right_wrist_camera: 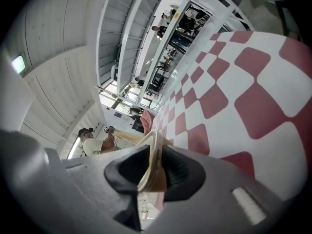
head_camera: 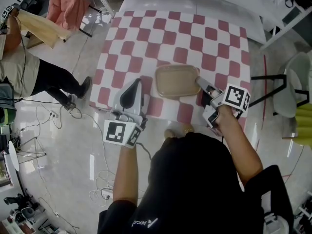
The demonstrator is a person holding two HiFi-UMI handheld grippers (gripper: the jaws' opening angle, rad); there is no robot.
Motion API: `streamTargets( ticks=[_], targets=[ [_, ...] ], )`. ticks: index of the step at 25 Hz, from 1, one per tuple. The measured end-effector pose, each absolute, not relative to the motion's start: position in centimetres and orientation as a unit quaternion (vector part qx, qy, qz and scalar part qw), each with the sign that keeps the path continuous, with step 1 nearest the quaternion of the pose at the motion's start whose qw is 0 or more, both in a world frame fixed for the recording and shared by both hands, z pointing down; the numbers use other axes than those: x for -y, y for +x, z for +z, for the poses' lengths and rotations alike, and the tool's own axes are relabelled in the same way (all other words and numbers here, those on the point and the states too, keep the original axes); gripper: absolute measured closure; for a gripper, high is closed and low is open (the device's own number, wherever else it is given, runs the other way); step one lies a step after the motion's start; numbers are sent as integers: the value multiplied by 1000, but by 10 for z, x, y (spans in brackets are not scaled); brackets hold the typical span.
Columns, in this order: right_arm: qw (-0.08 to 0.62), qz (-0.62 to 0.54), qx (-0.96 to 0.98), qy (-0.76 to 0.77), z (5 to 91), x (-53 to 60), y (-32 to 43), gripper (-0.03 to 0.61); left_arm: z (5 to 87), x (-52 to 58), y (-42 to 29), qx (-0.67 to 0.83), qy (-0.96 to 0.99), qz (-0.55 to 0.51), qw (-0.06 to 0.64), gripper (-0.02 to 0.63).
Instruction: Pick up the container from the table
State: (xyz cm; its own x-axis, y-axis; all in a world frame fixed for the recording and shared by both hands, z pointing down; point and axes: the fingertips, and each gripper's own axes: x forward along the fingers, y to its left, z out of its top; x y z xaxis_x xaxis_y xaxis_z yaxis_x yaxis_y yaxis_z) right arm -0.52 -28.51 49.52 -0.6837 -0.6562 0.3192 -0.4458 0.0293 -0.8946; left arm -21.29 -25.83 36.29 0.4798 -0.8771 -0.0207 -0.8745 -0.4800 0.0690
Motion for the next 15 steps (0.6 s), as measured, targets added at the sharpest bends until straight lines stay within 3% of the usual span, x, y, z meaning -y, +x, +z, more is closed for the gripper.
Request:
streamTargets(
  ticks=[15],
  targets=[
    [88,-562,-718,-402,492,289,6,499,366,263,-206,508,861,-23,28,603]
  ],
)
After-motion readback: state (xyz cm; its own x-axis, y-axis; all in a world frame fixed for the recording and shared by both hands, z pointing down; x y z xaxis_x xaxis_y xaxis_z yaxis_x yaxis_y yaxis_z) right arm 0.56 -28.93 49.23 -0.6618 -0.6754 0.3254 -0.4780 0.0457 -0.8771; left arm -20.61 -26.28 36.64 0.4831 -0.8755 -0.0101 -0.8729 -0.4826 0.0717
